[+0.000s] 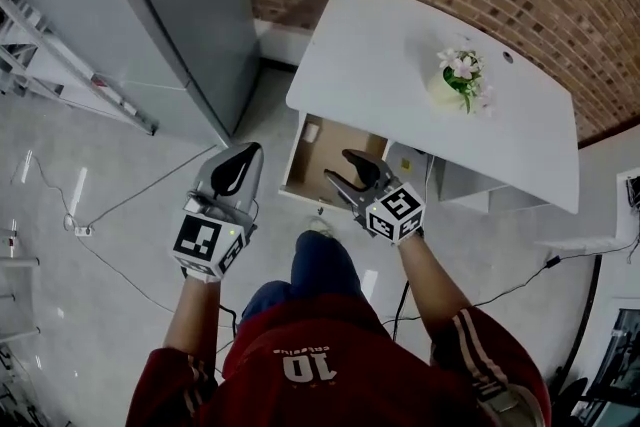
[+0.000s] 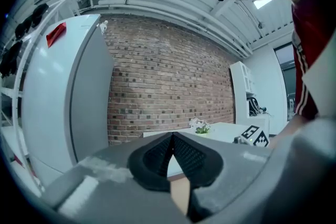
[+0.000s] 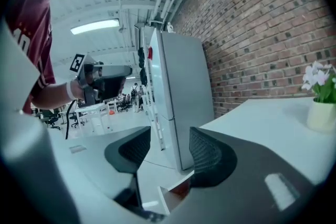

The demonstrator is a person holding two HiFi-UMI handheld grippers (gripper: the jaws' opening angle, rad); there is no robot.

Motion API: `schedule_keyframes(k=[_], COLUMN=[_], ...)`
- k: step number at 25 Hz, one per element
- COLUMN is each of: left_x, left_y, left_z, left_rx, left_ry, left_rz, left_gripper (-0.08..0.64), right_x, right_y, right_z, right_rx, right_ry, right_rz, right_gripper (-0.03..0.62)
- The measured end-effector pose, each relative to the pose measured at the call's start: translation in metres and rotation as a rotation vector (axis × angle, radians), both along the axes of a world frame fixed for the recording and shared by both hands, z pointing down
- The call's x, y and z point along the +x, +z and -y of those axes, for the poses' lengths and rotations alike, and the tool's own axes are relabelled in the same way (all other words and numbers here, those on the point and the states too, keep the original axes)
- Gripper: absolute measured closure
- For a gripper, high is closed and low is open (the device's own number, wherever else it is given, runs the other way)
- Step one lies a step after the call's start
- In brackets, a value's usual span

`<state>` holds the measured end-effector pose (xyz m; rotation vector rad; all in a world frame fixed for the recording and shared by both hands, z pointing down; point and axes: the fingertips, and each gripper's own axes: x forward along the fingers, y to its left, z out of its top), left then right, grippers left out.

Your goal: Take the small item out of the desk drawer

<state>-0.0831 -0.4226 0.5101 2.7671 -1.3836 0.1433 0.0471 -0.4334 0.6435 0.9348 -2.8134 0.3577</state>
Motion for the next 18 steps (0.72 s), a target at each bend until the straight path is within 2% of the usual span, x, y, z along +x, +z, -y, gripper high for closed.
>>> schedule_keyframes(k=[7, 12, 18], left_x=[0.009, 0.008, 0.007], left_y=[0.077, 0.126, 0.178], left_z=[0.028, 0.047, 0.077], left_rx=[-0.033, -0.055, -0.051], left_ry=[-0.024, -0.039, -0.023], left_rz=[0.009, -0.012, -0.031], left_gripper=[0.557, 0.557, 0.557], right_x=[0.004, -0.002, -0.014], right_y=[0.121, 0.206, 0.3], right_z=[0.052, 0.099, 0.15], right_rx=[-0.107, -0.157, -0.218], right_ry=[0.004, 0.027, 0.045], right_rz=[-0.004, -0.047, -0.183], right_gripper=[0.365, 0.353, 0.325])
